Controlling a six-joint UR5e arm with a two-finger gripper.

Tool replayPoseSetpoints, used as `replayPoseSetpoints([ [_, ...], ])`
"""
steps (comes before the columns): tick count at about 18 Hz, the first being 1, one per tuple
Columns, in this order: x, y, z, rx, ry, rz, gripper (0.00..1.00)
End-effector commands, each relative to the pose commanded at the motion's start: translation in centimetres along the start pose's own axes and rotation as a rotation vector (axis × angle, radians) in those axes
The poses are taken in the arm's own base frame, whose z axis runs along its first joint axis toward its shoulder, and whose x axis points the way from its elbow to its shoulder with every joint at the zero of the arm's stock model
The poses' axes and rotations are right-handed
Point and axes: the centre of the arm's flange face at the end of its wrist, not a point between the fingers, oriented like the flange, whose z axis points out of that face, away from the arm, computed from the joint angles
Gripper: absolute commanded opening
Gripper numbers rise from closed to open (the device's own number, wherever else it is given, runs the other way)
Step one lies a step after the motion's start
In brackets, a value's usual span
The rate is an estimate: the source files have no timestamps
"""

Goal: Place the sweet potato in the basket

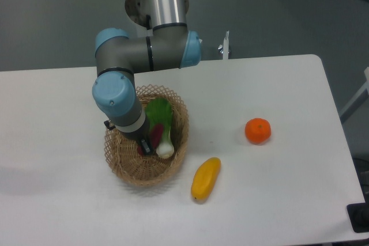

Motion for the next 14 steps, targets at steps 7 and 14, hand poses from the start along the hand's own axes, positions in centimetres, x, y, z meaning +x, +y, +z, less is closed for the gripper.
replayPoseSetpoints([
  [7, -2.4, 4.3, -1.1, 0.012, -0.031, -0.086, 1.0],
  [14, -6.3, 15.4, -1.2, 0.0, -0.041, -0.216, 1.0],
])
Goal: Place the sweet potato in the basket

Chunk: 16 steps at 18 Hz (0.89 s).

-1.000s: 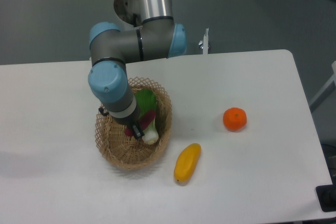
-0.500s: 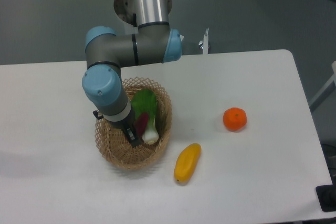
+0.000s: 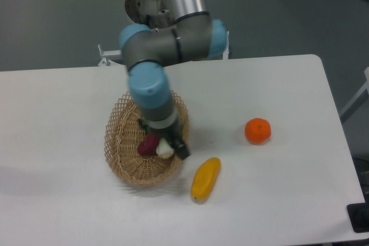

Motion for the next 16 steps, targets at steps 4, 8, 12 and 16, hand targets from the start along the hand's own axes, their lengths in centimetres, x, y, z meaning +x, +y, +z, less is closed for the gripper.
replayPoseSetpoints([
  [4, -3.0, 6.2, 0.2, -0.001, 0.002, -0.043, 1.0],
  [8, -6.4, 11.7, -0.4, 0.019, -0.021, -0.12, 1.0],
  [12, -9.0, 17.2, -0.5, 0.06, -0.035, -0.138, 1.0],
  [16, -11.0, 20.2, 0.0, 0.057, -0.042, -0.144, 1.0],
])
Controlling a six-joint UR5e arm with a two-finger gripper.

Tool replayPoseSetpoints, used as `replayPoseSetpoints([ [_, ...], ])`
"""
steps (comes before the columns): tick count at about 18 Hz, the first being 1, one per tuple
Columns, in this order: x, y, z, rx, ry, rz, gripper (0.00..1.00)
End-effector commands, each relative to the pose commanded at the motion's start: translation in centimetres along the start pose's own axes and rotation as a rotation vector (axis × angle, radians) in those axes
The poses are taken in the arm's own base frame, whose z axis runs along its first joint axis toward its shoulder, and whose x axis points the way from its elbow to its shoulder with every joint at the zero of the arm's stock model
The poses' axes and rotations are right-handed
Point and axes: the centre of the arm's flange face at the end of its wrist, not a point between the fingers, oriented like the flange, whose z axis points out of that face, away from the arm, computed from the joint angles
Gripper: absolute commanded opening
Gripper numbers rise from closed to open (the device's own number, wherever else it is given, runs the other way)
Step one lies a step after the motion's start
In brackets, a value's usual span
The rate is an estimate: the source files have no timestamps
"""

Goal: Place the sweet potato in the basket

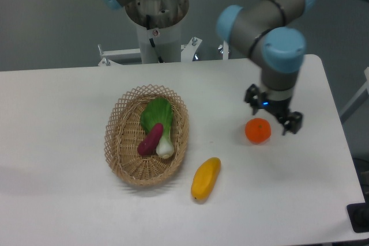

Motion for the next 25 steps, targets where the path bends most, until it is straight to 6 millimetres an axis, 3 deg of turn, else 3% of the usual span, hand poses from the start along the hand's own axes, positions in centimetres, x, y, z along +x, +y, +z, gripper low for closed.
replayPoseSetpoints([
  [10, -2.9, 2.9, 1.0, 0.039, -0.007, -0.021, 1.0],
  [25, -3.0, 3.3, 1.3, 0.035, -0.005, -0.024, 1.0],
])
